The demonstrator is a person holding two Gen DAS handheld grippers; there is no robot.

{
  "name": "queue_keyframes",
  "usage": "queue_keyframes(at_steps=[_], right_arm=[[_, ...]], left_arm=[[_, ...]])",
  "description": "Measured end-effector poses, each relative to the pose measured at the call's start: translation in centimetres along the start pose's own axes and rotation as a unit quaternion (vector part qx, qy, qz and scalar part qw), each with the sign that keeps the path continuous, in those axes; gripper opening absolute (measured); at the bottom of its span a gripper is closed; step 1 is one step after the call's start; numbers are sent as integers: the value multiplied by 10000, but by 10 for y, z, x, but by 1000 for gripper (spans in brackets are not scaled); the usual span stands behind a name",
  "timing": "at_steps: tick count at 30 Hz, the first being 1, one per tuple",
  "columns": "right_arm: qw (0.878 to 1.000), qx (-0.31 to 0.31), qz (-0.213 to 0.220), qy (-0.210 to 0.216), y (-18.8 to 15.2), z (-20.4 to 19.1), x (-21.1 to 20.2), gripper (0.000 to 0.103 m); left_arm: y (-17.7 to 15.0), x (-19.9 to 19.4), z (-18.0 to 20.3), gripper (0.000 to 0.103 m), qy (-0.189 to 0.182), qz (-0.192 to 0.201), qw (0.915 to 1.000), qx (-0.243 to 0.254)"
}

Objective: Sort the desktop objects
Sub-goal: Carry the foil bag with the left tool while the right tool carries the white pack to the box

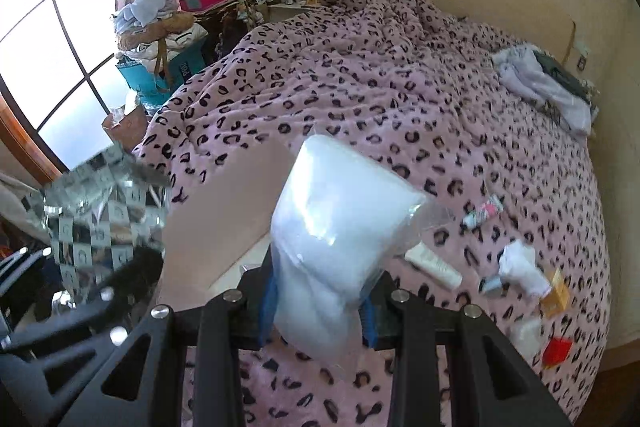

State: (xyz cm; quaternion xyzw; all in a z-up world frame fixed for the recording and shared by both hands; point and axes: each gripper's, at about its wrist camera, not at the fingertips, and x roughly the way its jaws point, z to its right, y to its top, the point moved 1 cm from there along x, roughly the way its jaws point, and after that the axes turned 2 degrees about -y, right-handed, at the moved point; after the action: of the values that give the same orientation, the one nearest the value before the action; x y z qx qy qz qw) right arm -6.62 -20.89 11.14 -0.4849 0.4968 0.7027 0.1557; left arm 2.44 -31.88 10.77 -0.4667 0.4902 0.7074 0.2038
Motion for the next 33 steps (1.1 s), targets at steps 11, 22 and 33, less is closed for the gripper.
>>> queue_keyframes(at_steps=[11,22,33], right_arm=[[9967,-223,-349,700,32,-37,53,34],[9945,-192,-698,760,21,-34,90,34],[9931,-223,-856,768,23,-31,107,36]], left_arm=[[1,31,-23,53,-119,-201,9991,-355],[-1,53,-22,53,-209,-229,9989,-362],[1,65,-16,53,-25,-195,9994,-275]])
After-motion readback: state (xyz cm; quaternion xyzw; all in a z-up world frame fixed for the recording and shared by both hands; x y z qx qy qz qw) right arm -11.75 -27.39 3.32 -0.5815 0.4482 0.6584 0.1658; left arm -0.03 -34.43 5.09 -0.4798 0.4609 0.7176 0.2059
